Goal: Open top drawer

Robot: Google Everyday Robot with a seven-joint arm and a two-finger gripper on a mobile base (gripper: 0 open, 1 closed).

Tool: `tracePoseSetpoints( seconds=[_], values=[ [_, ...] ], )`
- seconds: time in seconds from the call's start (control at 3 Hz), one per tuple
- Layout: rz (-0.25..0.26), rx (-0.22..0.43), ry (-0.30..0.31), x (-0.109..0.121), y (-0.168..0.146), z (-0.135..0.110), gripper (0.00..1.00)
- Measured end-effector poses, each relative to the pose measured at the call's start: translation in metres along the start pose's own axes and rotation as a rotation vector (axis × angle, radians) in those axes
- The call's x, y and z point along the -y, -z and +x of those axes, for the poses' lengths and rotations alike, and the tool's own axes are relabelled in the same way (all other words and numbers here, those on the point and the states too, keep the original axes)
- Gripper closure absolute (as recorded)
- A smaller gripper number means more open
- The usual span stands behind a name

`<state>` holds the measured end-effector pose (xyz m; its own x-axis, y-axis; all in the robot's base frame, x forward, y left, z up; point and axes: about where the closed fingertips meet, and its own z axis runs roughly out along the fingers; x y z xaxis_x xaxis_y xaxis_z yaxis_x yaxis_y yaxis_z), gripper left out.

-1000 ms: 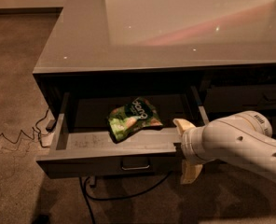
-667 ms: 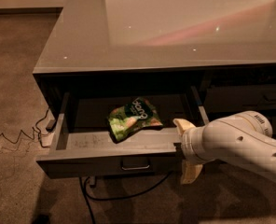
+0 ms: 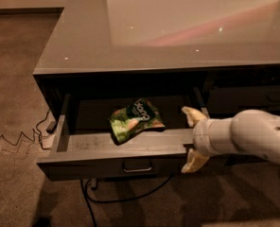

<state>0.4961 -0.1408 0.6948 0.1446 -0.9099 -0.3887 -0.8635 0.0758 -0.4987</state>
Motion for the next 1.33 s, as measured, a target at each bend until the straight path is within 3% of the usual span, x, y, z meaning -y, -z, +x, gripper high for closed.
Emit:
tracePoseSetpoints(
  seconds=[0.33, 0.67, 1.33],
  values=[
    [0.079, 0.064, -0.007, 0.023, 0.014, 0.005, 0.18],
    [0.126, 0.081, -0.004, 0.039, 0.024, 0.012, 0.42],
    [0.146, 0.087, -0.017, 0.048, 0.028, 0.018, 0.88]
  ],
)
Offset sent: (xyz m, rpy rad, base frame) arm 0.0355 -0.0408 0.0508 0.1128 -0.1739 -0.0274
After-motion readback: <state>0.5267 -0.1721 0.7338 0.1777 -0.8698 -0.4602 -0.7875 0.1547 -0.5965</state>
